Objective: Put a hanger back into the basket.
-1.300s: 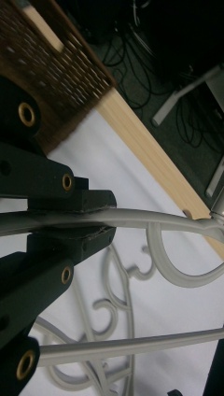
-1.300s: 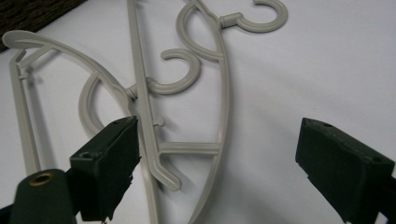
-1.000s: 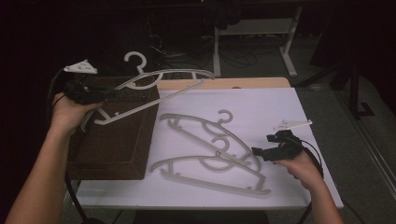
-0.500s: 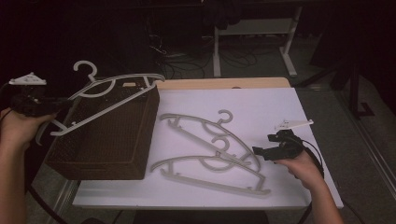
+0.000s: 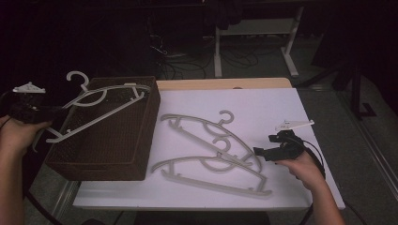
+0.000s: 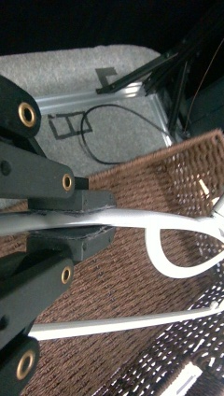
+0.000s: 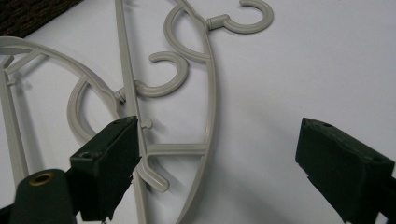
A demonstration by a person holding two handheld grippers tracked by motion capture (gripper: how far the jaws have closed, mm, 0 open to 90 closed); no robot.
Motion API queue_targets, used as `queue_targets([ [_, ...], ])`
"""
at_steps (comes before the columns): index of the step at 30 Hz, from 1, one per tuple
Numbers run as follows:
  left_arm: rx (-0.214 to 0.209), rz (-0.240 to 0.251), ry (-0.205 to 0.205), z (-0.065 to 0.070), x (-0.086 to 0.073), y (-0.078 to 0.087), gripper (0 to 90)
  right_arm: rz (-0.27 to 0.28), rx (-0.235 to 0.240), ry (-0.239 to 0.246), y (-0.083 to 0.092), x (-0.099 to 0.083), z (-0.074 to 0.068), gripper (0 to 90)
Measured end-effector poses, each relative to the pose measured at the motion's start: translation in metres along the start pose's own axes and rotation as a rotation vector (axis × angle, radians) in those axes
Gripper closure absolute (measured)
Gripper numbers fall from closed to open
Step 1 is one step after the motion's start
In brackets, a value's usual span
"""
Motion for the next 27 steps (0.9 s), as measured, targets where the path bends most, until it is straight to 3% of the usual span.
queue_targets([
  [3, 0.007, -0.014, -0.003, 0.006, 0.0, -0.009, 82.8, 0.001, 0.001, -0.002, 0.001, 0.0, 0.0, 13.1],
  [6, -0.026, -0.02, 0.008, 0.011, -0.002, -0.017, 82.7, 0.001, 0.002, -0.001, 0.001, 0.0, 0.0, 13.1],
  [9, -0.022, -0.025, 0.009, 0.016, -0.004, -0.024, 82.7, 0.002, 0.002, -0.001, 0.001, 0.0, 0.0, 13.1],
  [17, -0.021, -0.09, 0.018, 0.015, -0.019, -0.037, 81.7, -0.001, 0.001, 0.005, 0.0, 0.0, 0.0, 13.1],
  [19, -0.05, -0.084, 0.034, 0.015, -0.022, -0.038, 74.9, -0.002, 0.003, 0.007, 0.0, 0.001, -0.001, 13.1],
  [21, -0.052, -0.071, 0.042, 0.015, -0.022, -0.037, 65.1, -0.001, 0.004, 0.008, 0.0, 0.001, -0.001, 13.1],
  [27, -0.115, -0.004, 0.079, 0.02, -0.015, -0.033, 48.9, 0.0, 0.005, 0.007, 0.0, 0.001, -0.001, 13.1],
])
Point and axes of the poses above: each handheld gripper's, and its own axes: y roughly backward along the jaws, x roughly out of its top, z roughly to its right, the point moved 2 cm from there along -y, roughly forward along the jaws, and after that the axes turned 9 degrees about x, right-handed, at the moved point
